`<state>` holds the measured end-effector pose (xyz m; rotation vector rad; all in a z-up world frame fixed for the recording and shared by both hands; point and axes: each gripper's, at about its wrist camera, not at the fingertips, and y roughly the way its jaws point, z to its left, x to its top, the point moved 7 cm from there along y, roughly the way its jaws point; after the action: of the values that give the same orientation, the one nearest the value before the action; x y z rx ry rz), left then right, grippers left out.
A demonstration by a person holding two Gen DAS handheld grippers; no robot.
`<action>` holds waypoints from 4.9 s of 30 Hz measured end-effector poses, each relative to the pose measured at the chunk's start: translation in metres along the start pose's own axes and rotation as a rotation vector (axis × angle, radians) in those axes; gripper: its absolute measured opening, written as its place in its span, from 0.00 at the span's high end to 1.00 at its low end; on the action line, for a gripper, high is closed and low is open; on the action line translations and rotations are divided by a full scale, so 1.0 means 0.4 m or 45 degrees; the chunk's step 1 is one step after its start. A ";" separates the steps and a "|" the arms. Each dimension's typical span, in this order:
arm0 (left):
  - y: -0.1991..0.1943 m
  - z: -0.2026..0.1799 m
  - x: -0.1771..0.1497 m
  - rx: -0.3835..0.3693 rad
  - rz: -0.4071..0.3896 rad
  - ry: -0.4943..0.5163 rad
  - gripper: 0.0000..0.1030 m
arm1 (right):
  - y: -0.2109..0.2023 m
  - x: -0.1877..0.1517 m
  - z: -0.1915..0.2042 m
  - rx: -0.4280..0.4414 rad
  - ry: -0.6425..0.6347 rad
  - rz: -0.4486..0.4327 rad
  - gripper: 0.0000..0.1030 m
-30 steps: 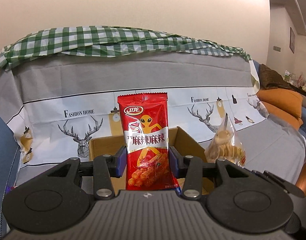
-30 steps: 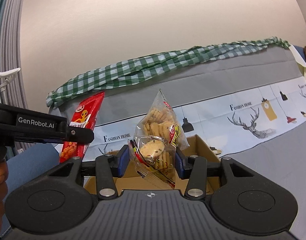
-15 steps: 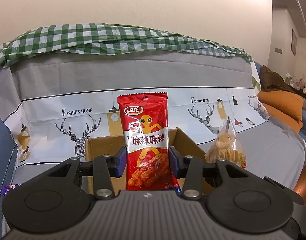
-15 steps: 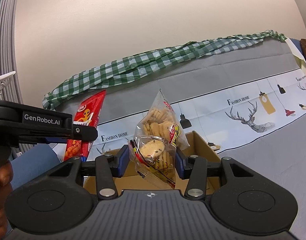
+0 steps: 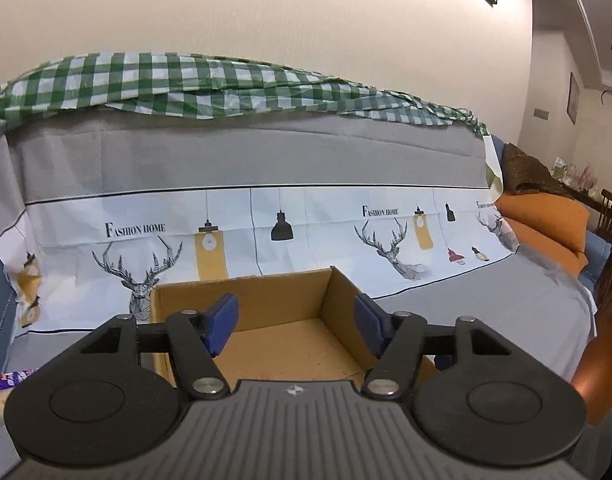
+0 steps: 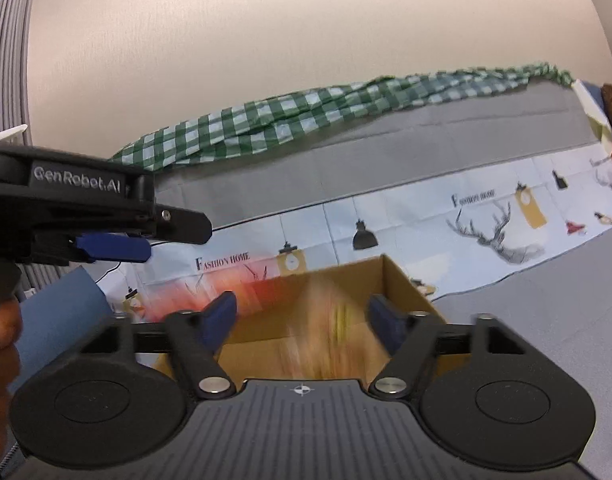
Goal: Organize snacks
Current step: 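Open both grippers to drop both packets into the box, then move both tools back over the remaining snacks, then reach the left gripper over the green-ring peanut cake while the right grasps the small gold candy packet, then close the left gripper on the green-ring peanut cake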
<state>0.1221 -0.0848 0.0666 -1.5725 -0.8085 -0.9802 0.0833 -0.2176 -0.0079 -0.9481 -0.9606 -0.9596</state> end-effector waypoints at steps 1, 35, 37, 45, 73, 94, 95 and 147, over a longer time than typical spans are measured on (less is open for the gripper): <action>-0.005 0.002 -0.004 0.000 -0.004 -0.003 0.33 | 0.000 -0.001 0.000 0.002 0.001 0.004 0.25; -0.144 0.637 -0.349 0.189 0.138 -0.478 0.66 | -0.020 -0.048 0.154 0.079 -0.272 0.140 0.73; -0.139 0.636 -0.353 0.193 0.154 -0.460 0.66 | -0.014 -0.053 0.180 0.097 -0.306 0.150 0.73; -0.128 0.696 -0.363 0.219 0.120 -0.612 0.66 | -0.011 -0.084 0.317 0.249 -0.434 0.174 0.73; -0.112 0.760 -0.363 0.336 0.022 -0.699 0.61 | 0.372 -0.371 0.634 0.340 -0.383 0.541 0.57; -0.085 0.725 -0.378 0.338 0.124 -0.603 0.58 | 0.147 -0.412 0.573 0.359 -0.529 0.808 0.79; -0.077 0.717 -0.381 0.337 0.146 -0.576 0.57 | 0.128 -0.410 0.573 0.369 -0.539 0.809 0.79; 0.126 0.667 -0.483 0.466 0.481 -0.215 0.05 | 0.129 -0.482 0.543 0.391 -0.538 0.892 0.80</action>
<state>0.1314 0.1640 -0.1551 -1.4274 -0.7221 -0.4045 0.0323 0.0418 -0.1388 -1.1299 -0.9809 -0.0168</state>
